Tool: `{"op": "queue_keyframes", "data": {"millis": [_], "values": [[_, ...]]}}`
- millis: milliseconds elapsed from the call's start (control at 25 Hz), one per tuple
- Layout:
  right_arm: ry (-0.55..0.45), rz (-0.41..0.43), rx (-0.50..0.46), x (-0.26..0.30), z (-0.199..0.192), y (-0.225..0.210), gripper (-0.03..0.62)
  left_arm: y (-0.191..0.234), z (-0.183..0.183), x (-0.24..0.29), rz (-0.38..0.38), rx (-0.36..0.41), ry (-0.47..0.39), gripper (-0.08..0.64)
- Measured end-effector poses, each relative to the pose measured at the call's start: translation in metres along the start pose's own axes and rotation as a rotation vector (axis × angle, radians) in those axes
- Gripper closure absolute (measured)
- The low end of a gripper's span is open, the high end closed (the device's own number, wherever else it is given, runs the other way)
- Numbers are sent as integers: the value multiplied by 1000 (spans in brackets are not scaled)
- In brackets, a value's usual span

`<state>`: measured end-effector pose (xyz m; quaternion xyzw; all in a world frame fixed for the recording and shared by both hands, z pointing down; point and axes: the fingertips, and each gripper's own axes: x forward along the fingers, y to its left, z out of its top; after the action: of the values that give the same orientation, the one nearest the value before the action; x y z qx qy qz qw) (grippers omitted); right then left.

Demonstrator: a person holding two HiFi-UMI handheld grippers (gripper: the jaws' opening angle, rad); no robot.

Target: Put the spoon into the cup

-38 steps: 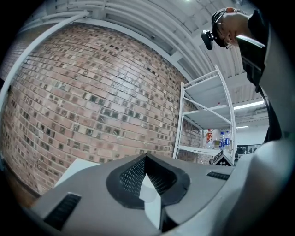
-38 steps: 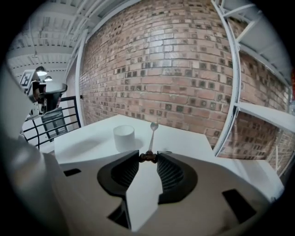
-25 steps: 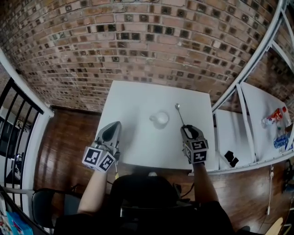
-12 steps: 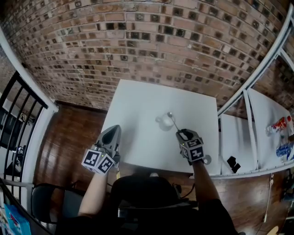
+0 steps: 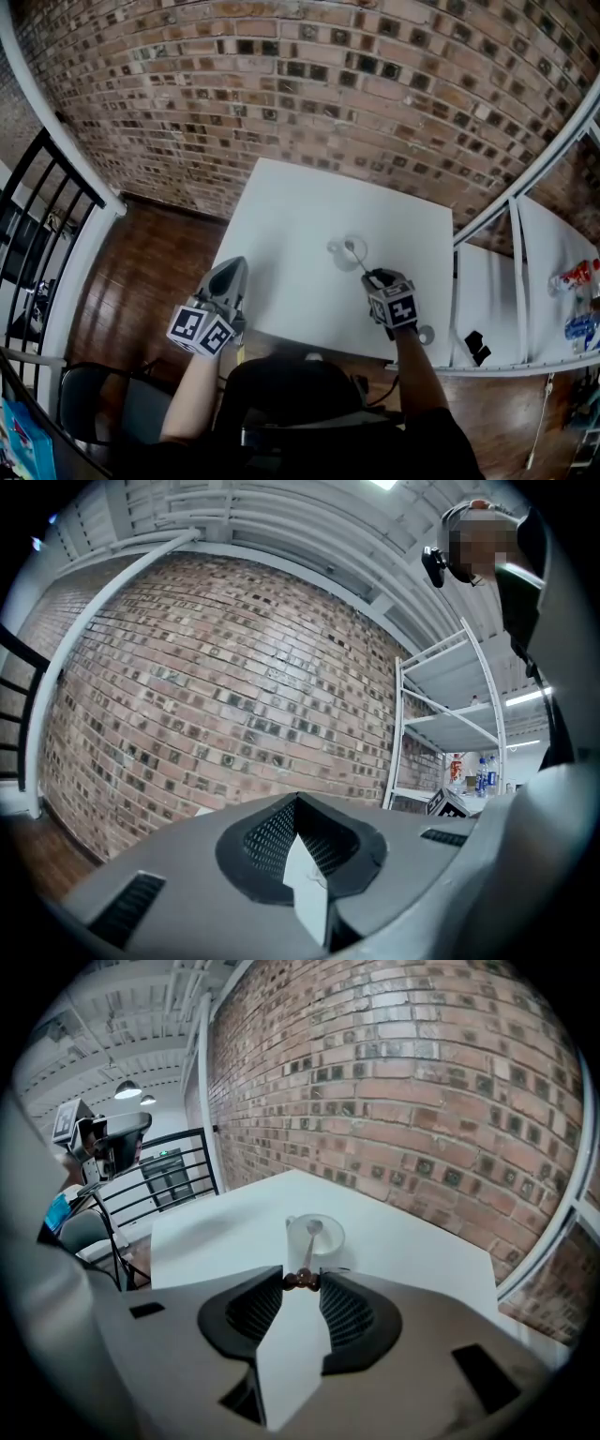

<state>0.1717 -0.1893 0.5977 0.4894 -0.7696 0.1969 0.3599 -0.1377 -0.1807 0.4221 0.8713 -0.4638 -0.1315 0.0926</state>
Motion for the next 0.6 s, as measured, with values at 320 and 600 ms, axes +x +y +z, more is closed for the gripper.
{"op": "queue_keyframes", "data": {"millis": [320,600], "values": [[-4,9,-7,9,17,-6,463,7,-2,0,15,-7,-2,568],[24,25,-6,28,28,-9,463,14,5,1,24,3,-5,568]]}}
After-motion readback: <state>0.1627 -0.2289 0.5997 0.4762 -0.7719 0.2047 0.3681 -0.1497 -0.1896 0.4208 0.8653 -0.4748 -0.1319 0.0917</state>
